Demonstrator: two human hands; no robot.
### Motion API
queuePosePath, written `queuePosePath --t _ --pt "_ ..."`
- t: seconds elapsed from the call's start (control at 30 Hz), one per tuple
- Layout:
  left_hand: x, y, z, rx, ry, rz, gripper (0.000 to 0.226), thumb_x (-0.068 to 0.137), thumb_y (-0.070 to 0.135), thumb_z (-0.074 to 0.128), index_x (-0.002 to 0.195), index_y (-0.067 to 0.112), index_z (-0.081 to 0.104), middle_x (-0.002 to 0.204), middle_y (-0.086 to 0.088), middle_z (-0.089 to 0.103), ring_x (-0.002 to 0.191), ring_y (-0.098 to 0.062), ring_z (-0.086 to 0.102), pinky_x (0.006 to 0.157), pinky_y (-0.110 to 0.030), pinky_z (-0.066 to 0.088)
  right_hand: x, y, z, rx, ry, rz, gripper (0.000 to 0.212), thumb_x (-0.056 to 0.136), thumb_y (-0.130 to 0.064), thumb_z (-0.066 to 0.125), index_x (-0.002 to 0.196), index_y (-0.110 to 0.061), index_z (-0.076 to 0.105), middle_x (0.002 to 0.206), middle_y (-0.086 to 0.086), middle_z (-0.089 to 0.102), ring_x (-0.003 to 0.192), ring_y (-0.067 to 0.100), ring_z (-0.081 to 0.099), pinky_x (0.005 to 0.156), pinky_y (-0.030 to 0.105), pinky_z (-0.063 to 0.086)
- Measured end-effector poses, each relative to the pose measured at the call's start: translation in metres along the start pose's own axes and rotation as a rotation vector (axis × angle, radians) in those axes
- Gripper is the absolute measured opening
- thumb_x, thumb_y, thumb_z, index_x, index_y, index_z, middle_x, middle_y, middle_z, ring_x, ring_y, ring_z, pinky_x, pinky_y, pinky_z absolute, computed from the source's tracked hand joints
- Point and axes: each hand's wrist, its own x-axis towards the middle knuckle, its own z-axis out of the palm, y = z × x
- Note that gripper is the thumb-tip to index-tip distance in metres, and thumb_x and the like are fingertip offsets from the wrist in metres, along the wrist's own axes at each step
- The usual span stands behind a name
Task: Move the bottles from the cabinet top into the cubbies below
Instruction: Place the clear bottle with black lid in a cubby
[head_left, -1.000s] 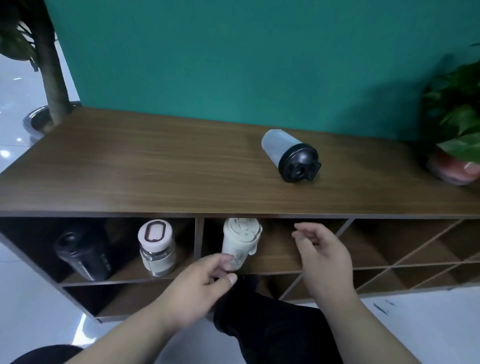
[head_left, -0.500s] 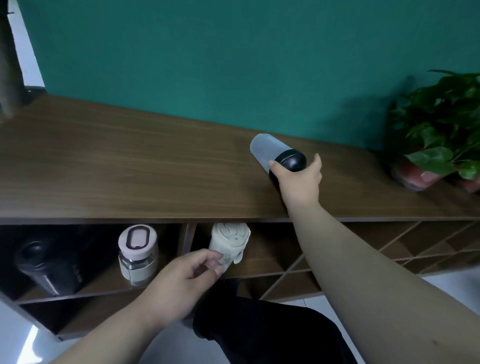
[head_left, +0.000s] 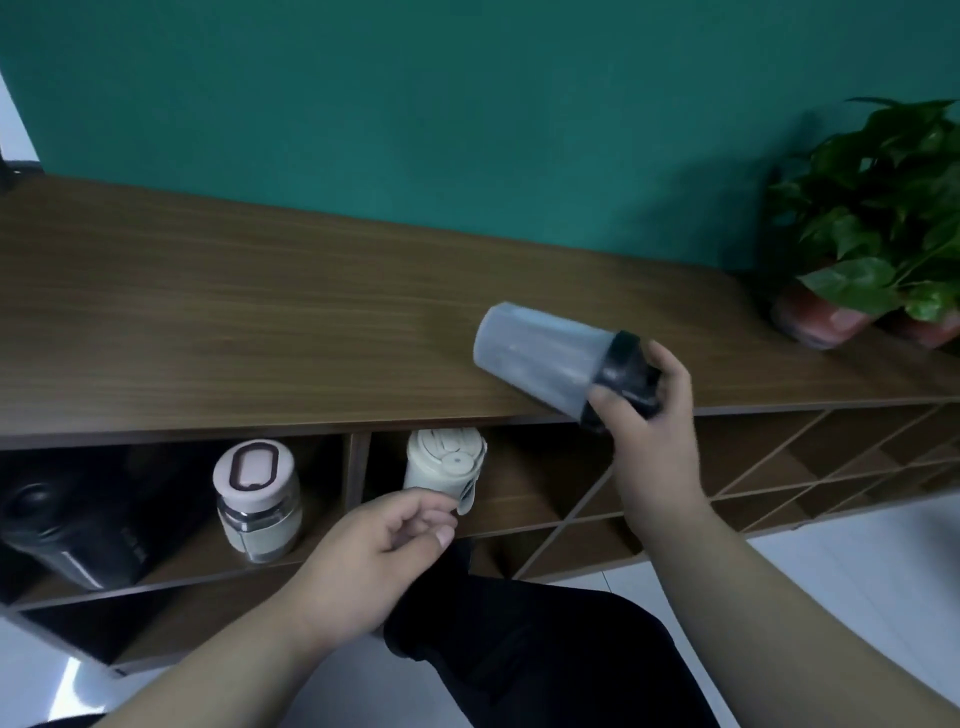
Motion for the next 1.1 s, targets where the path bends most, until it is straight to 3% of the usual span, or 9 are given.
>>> queuePosePath --t 0.17,0.27,0.37,0.47,0.6,0.8,0.9,1.0,1.1 --pt "-0.005 0.006 0.025 0.082 0.048 0.071 0.041 0.082 0.035 0.069 0.116 0.058 0.065 0.117 0.021 0.070 0.113 -0.010 0.067 0.100 -0.027 0.052 -0.038 0.046 -0.070 0.042 -0.076 -0.079 0.076 0.061 -0.039 0.074 0.133 -0.040 0.049 0.116 -0.030 0.064 0.109 -0.004 0.063 0.085 0.020 0.055" --pt "-0.002 0.002 0.046 0.204 0.041 0.071 0.047 0.085 0.033 0.070 0.126 0.054 0.055 0.124 0.028 0.062 0.127 0.004 0.055 0.110 -0.026 0.045 -0.043 0.074 -0.097 -0.033 -0.106 -0.087 0.074 0.062 -0.033 0.079 0.127 -0.055 0.049 0.123 -0.027 0.060 0.114 -0.003 0.061 0.085 0.015 0.053" --pt "0.007 -0.003 0.072 0.307 -0.064 0.012 0.065 0.095 0.030 0.071 0.147 0.046 0.036 0.146 0.025 0.044 0.133 0.018 0.040 0.107 -0.010 0.037 -0.037 0.102 -0.109 -0.237 -0.245 -0.055 0.086 0.066 -0.019 0.084 0.119 -0.072 0.043 0.126 -0.038 0.053 0.119 -0.007 0.056 0.092 0.019 0.051" --pt "0.029 -0.010 0.098 0.429 -0.138 -0.041 0.079 0.096 0.034 0.070 0.158 0.040 0.022 0.151 0.027 0.027 0.141 0.009 0.033 0.101 -0.002 0.027 -0.022 0.118 -0.105 -0.416 -0.417 -0.100 0.086 0.067 -0.031 0.084 0.127 -0.068 0.036 0.147 -0.026 0.041 0.137 -0.007 0.040 0.110 0.023 0.042" --pt "0.070 -0.029 0.123 0.479 -0.129 -0.090 0.093 0.090 0.028 0.077 0.163 0.028 0.019 0.164 0.010 0.028 0.144 0.000 0.030 0.113 -0.015 0.023 0.002 0.133 -0.089 -0.539 -0.536 -0.168 0.081 0.065 -0.045 0.074 0.136 -0.053 0.037 0.155 -0.024 0.021 0.145 0.009 0.036 0.109 0.033 0.046" --pt "0.121 -0.070 0.129 0.605 -0.094 -0.122 0.093 0.077 0.039 0.077 0.158 0.026 0.033 0.156 0.002 0.046 0.146 -0.019 0.041 0.121 -0.040 0.036 0.035 0.158 -0.061 -0.647 -0.693 -0.296 0.082 0.069 -0.038 0.076 0.139 -0.049 0.036 0.156 -0.014 0.018 0.147 0.018 0.031 0.103 0.037 0.050" --pt "0.140 -0.091 0.135 0.629 -0.059 -0.062 0.070 0.071 0.038 0.081 0.135 0.023 0.057 0.124 0.000 0.069 0.117 -0.022 0.065 0.099 -0.047 0.053 0.045 0.173 -0.048 -0.676 -0.753 -0.318 0.087 0.069 -0.038 0.075 0.142 -0.052 0.030 0.158 -0.013 0.017 0.146 0.020 0.028 0.104 0.040 0.049" --pt "0.151 -0.099 0.139 0.533 -0.006 -0.005 0.055 0.067 0.028 0.088 0.118 0.024 0.067 0.112 0.004 0.075 0.105 -0.013 0.071 0.091 -0.035 0.057 0.053 0.186 -0.039 -0.565 -0.743 -0.234 0.099 0.071 -0.036 0.081 0.146 -0.060 0.021 0.162 -0.021 0.009 0.151 0.010 0.023 0.108 0.032 0.045" --pt "0.158 -0.106 0.138 0.446 0.028 -0.047 0.063 0.065 0.033 0.093 0.121 0.035 0.065 0.117 0.016 0.072 0.112 0.003 0.067 0.095 -0.023 0.054 0.056 0.201 -0.032 -0.426 -0.678 -0.056 0.118 0.069 -0.032 0.088 0.149 -0.061 0.006 0.162 -0.025 0.010 0.142 -0.011 0.026 0.108 0.017 0.039"
